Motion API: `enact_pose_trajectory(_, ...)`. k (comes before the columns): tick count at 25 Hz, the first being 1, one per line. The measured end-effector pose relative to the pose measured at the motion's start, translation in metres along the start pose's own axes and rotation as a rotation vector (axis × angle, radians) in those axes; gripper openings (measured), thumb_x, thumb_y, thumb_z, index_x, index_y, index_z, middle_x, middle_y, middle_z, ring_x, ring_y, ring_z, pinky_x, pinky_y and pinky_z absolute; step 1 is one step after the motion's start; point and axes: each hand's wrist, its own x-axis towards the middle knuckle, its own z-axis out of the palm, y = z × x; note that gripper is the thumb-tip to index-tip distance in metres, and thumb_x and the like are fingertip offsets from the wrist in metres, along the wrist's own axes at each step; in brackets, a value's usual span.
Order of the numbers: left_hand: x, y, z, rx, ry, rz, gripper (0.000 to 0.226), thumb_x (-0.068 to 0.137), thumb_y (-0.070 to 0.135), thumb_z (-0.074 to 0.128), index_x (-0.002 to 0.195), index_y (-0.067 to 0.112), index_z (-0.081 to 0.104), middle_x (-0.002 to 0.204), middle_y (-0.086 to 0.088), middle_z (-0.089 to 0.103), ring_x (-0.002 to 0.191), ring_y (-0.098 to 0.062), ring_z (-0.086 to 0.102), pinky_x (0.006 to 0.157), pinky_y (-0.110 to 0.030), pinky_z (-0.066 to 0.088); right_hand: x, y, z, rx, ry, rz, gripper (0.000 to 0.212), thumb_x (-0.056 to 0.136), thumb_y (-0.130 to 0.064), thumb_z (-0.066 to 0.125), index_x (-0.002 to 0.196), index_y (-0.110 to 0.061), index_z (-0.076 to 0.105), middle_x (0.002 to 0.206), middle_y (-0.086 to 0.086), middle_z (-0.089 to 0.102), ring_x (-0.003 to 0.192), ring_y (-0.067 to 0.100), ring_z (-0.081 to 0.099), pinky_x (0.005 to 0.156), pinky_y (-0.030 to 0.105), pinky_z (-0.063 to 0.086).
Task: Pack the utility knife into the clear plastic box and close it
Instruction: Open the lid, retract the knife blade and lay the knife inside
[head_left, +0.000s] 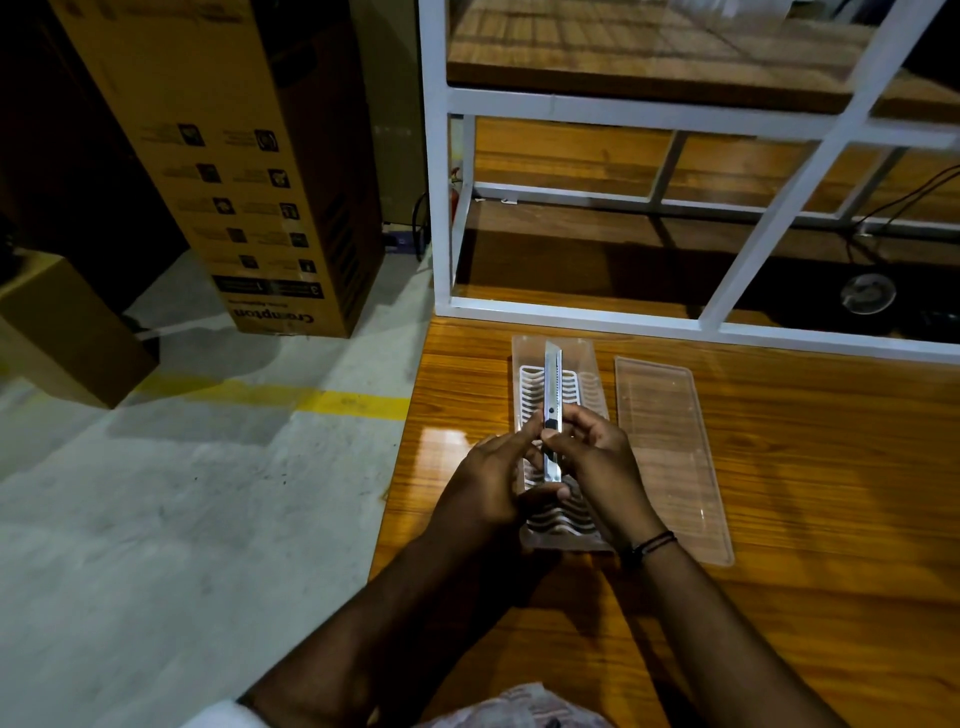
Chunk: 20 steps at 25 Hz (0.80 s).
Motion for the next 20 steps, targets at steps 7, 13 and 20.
enact_pose_trajectory(7, -0.0026, 0.0040, -0.0034, 0.006, 0.026, -0.004, 0.087, 0.083, 0.060, 0.069, 0.157, 0.028, 0.037, 0.137, -0.005, 0.065, 0.120, -0.019, 0.060, 0.098, -0.032, 0.051, -0.0048, -0.0014, -0.0015, 0.009, -0.044, 0.004, 0.038, 0.093, 0.005, 0.059, 0.126, -0.012, 0.067, 0.113, 0.007, 0.077, 0.098, 0.018, 0.076, 0.073, 0.026, 0.059)
enact_pose_trajectory(13, -0.0015, 0.0042, -0.0035, 0.025, 0.023, -0.014, 0.086, 0.085, 0.053, 0.075, 0.158, 0.029, 0.036, 0.131, -0.005, 0.067, 0.112, -0.018, 0.060, 0.089, -0.021, 0.044, -0.0039, -0.0005, -0.0015, 0.054, -0.078, 0.015, 0.046, 0.086, 0.014, 0.058, 0.126, -0.007, 0.066, 0.109, 0.014, 0.077, 0.098, 0.026, 0.076, 0.072, 0.027, 0.059)
enact_pose_trajectory(20, -0.0006, 0.0076, -0.0037, 0.000, 0.025, -0.023, 0.086, 0.083, 0.054, 0.075, 0.157, 0.028, 0.038, 0.132, -0.002, 0.068, 0.116, -0.017, 0.061, 0.099, -0.030, 0.051, -0.0013, 0.0073, -0.0042, -0.055, -0.029, -0.038, 0.024, 0.098, -0.010, 0.061, 0.120, -0.013, 0.071, 0.102, 0.007, 0.079, 0.090, 0.016, 0.075, 0.074, 0.030, 0.057)
